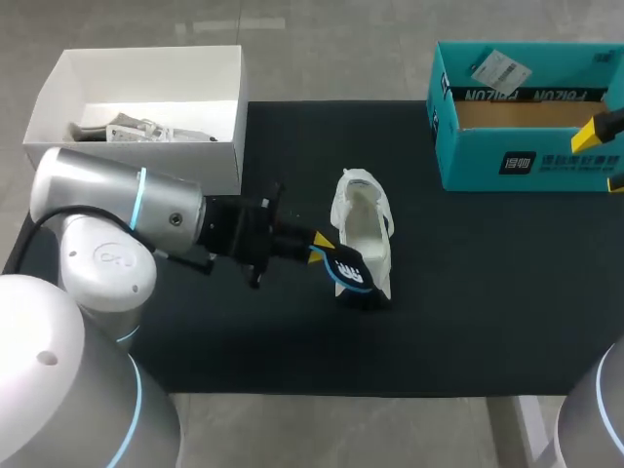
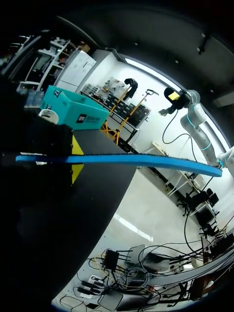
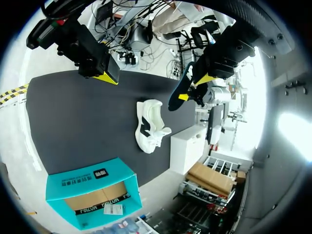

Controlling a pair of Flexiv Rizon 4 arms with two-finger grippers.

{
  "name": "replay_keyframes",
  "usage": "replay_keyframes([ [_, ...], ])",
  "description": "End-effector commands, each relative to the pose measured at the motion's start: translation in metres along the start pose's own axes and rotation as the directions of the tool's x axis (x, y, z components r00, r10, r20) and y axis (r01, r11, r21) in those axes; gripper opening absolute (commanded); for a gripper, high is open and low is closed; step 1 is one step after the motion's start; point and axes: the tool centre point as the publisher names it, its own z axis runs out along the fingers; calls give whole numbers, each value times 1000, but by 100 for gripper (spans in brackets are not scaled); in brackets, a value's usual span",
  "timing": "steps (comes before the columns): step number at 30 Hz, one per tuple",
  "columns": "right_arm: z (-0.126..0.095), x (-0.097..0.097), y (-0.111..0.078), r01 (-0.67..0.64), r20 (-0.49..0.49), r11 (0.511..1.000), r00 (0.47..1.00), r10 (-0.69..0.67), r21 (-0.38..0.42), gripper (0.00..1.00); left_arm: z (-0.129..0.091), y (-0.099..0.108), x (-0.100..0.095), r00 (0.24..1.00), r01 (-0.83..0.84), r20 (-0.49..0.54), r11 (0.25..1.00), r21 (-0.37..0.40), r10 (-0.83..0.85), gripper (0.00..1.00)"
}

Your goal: Take the shoe out of the shoebox, open the shoe tongue, remove and reinsert the insole, then place the shoe into the shoebox

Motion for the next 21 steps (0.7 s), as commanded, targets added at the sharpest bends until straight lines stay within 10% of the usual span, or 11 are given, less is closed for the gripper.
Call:
replay_keyframes([
  [1, 0, 0, 2, -2, 2, 1000, 1000, 2, 3, 100, 0, -1, 0, 1000, 0, -1, 1000, -2, 0, 0],
  [8, 0, 0, 2, -2, 2, 1000, 1000, 2, 3, 100, 5, -17, 1, 999, 32, 20, 977, 210, -37, 0],
  [21, 0, 0, 2, -2, 2, 1000, 1000, 2, 3, 100, 42, -15, -22, 998, -35, 59, 968, 249, 21, 0],
])
